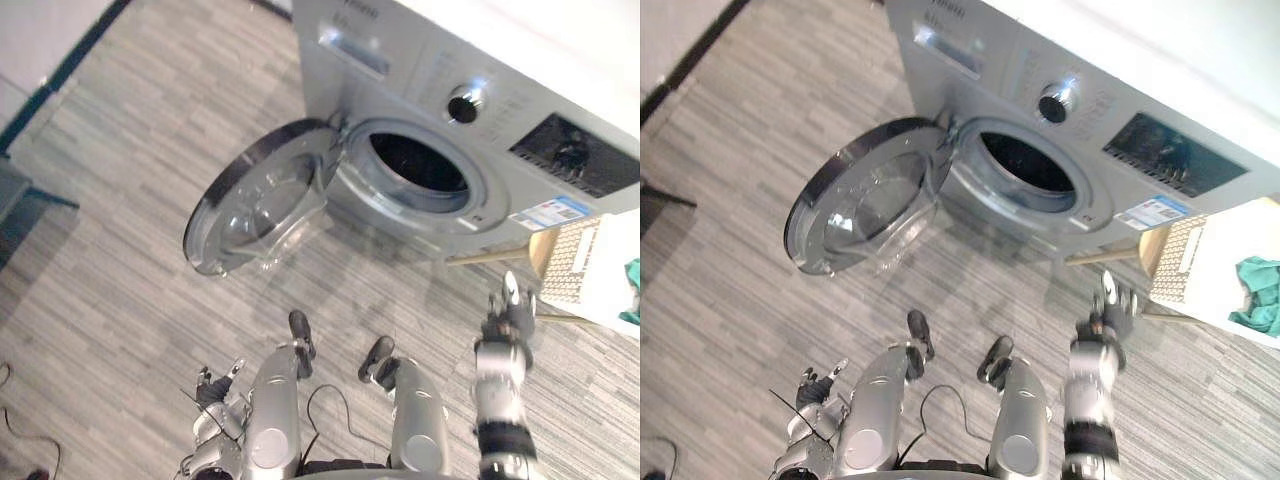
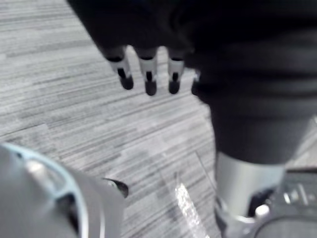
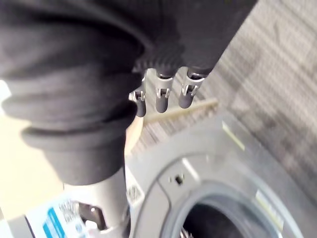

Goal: Pick up the laundry basket with both hands and put the clothes into the washing machine.

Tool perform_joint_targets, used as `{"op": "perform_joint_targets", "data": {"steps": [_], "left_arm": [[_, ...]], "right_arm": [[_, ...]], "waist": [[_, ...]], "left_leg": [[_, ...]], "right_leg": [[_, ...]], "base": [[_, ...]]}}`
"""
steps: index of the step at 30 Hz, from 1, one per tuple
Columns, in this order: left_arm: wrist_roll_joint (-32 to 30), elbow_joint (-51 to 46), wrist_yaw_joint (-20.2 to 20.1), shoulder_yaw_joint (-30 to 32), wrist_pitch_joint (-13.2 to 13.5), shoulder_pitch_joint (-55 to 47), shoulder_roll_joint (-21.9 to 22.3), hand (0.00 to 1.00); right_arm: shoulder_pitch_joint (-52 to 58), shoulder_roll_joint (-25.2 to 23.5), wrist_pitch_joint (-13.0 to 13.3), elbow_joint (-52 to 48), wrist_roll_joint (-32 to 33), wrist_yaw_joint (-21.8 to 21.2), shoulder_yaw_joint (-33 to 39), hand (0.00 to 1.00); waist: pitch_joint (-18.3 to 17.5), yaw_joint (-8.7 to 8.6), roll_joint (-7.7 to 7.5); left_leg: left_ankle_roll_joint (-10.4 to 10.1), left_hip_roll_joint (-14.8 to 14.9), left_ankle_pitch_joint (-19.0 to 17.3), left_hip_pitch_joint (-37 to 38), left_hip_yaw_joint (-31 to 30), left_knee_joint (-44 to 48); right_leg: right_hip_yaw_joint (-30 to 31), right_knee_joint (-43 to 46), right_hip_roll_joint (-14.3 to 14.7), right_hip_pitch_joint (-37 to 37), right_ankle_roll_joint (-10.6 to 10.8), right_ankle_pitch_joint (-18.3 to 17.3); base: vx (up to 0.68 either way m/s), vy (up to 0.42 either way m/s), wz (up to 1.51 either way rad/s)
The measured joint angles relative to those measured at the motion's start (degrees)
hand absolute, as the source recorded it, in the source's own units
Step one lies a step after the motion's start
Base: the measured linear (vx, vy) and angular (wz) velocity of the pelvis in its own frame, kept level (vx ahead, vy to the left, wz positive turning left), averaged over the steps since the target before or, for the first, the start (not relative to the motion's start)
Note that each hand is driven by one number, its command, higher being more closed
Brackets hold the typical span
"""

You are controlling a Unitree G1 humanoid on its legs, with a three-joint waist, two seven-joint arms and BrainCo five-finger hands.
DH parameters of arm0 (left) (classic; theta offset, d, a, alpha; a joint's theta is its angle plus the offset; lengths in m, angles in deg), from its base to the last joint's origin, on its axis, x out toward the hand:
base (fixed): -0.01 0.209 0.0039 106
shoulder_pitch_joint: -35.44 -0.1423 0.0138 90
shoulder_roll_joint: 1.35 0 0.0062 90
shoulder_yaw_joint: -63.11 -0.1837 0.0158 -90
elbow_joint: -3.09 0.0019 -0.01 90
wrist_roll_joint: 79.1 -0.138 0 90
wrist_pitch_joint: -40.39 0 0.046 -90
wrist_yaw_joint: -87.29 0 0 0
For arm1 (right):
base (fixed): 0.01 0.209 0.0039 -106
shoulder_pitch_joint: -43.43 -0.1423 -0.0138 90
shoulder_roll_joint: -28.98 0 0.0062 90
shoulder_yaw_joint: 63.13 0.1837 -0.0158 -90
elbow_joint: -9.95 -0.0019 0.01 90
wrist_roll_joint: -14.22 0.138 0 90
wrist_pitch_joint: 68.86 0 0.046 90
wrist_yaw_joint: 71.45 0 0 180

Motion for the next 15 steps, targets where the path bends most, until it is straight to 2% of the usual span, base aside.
{"op": "perform_joint_targets", "data": {"steps": [2,6,9,10,13,15], "left_arm": [[-1.0,1.5,-0.7,0.0,-0.1,-1.2,-0.1,0.00],[-3.4,5.2,-1.7,0.2,-0.5,-1.9,0.1,0.00],[-5.3,8.2,-2.5,0.8,-0.6,-3.3,0.9,0.00],[-6.4,9.1,-2.6,0.9,-0.7,-3.3,1.4,0.00],[-8.8,10.7,-2.6,1.7,-0.7,-3.2,2.4,0.00],[-9.2,11.7,-2.6,3.3,-0.9,-3.2,2.4,0.00]], "right_arm": [[5.6,-1.7,-1.0,0.3,-2.3,-1.5,0.6,0.00],[10.5,-3.6,-1.7,6.7,-3.8,-3.1,2.0,0.00],[11.8,-4.0,-2.4,11.3,-3.8,-3.9,3.5,0.00],[11.8,-4.1,-2.5,12.2,-3.8,-4.2,5.0,0.00],[11.4,-4.2,-2.5,15.9,-3.8,-4.2,7.4,0.00],[10.8,-4.4,-3.0,19.6,-3.8,-4.1,8.0,0.00]], "waist": [[-2.4,-1.28,-0.18],[-7.8,-1.61,0.24],[-12.4,-2.89,1.67],[-13.3,-2.91,2.53],[-14.9,-2.91,3.69],[-15.1,-3.03,3.55]], "left_leg": [[-1.0,-0.1,1.4,3.7,1.3,-4.3],[-0.2,-0.4,4.4,10.2,3.7,-10.8],[-1.2,-0.1,5.1,16.0,5.7,-15.1],[-1.4,0.0,5.2,17.8,6.3,-16.2],[-2.2,0.6,5.7,20.3,6.9,-17.1],[-3.2,1.5,6.3,21.9,7.3,-16.7]], "right_leg": [[0.7,-3.7,1.5,2.4,0.5,1.1],[1.9,-8.3,3.7,6.4,0.3,2.6],[2.7,-12.5,5.7,10.9,1.0,3.3],[3.2,-13.9,6.4,12.5,0.8,3.5],[4.0,-15.7,7.6,15.2,0.8,3.6],[4.2,-17.5,8.7,17.5,0.5,4.1]], "base": [[0.08,-0.041,-0.30],[0.15,-0.050,-0.29],[0.14,-0.041,-0.27],[0.14,-0.032,-0.24],[0.12,-0.060,-0.19],[0.06,-0.081,-0.11]]}}
